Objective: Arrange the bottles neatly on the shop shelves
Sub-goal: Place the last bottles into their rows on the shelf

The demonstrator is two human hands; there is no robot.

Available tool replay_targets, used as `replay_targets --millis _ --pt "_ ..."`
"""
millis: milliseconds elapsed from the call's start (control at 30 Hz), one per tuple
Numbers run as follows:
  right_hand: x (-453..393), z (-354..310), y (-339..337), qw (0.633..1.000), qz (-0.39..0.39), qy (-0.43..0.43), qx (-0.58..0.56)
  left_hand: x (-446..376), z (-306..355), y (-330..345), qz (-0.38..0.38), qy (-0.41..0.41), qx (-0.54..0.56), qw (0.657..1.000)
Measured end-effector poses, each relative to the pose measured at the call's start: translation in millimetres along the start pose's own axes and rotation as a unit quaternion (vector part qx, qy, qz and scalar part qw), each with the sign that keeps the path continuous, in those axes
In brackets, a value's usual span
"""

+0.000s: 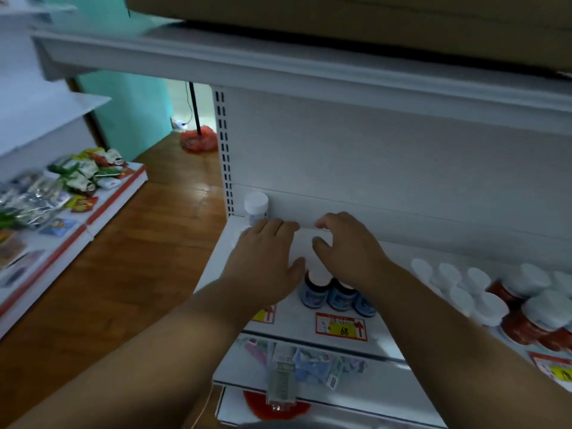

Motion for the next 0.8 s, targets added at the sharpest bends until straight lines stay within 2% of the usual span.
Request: replay_targets --millis 200,300,367,434,634,700,800 --pt "-93.7 -57.4 33.3 0.999 -0.025 0.022 -0.017 -0.5 -78.3 -35.0 0.007 -0.037 -0.002 0.999" --pt "-134.9 -73.1 54.6 0.995 -0.073 0.069 -0.004 -3.3 -113.9 -45.5 -0.002 -0.046 -0.002 0.999" --pt "-153.8 -73.8 71.2 0.988 -0.116 0.091 0.050 -4.0 -132.3 -50.4 -0.019 -0.046 -0.007 0.999" --pt "-167.9 -72.4 83.1 0.989 -0.085 0.099 0.063 -5.2 -148.2 -55.0 -0.032 -0.045 -0.009 0.998" --pt "-161.5 -82.0 83.9 0.992 0.012 0.126 -0.025 -11.7 -169.9 -54.5 -0.052 -0.014 0.021 0.998" --pt "-148.4 -90.4 67.4 0.985 0.072 0.137 -0.077 -14.4 -168.6 -52.1 -0.054 -0.013 0.053 0.997" --pt "-119.1 -96.5 40.3 0.974 0.120 0.136 -0.133 -20.8 -155.5 -49.6 -0.034 -0.005 0.144 0.989"
Point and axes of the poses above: each hand's wrist, its own x-axis away from the middle knuckle, its own y-axis out of the palm, z = x × y, the point moved 2 cm from there along -x, towards the middle knuckle, and after that the axes turned 6 degrees about -z, right-handed, at the moved point
